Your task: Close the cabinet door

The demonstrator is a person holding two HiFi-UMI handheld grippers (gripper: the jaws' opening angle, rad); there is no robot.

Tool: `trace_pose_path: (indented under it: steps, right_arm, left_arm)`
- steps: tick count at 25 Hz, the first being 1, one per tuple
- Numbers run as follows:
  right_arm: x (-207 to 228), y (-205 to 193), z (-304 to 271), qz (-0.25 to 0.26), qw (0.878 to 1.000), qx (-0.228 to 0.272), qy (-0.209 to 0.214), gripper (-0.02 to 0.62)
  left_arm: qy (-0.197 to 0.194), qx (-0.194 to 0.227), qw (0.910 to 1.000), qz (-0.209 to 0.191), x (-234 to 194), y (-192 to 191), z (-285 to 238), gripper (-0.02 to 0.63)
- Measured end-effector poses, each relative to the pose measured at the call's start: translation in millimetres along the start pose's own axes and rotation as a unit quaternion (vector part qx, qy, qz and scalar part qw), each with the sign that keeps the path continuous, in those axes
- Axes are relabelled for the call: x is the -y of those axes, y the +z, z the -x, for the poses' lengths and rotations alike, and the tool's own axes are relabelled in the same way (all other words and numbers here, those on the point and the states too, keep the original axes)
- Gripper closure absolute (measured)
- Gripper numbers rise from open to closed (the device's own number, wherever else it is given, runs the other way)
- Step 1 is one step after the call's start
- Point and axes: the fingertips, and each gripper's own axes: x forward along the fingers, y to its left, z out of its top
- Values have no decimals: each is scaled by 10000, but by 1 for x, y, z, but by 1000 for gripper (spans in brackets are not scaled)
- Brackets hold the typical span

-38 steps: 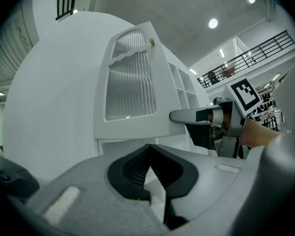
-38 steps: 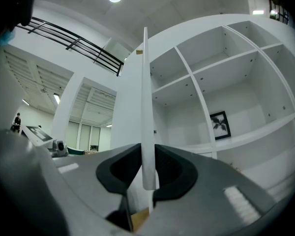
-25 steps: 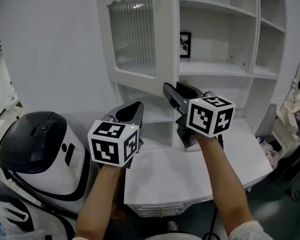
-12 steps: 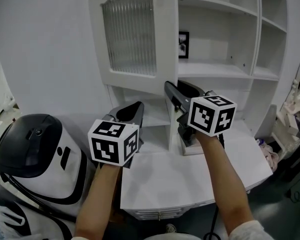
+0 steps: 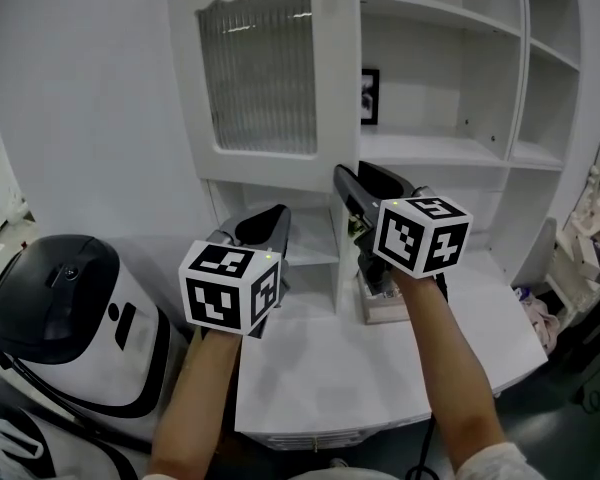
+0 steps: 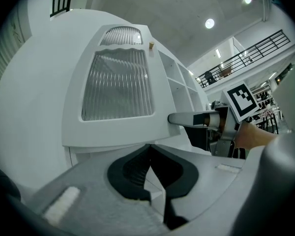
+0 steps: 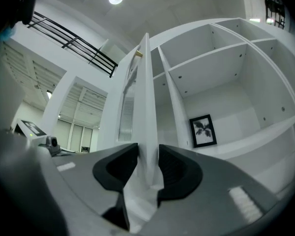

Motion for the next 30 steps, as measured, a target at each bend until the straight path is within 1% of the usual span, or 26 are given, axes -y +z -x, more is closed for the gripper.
trace_pose_path:
  steps: [5, 7, 8, 30]
  right_arm:
    - [11, 0, -8, 103, 9999, 6, -45, 452]
    - [17, -1, -12, 107, 9999, 22, -90, 426]
    - [20, -1, -13, 100, 9999, 27, -95, 423]
    - [50, -5, -49, 207, 9995, 79, -220, 420]
  left_arm:
    - [8, 18, 10000, -33, -4, 2, -15, 606]
    - [2, 7, 10000, -57, -5, 2, -21, 605]
    - [1, -6, 10000, -72, -5, 1, -24, 606]
    - [169, 11, 9997, -172, -25, 2, -56, 606]
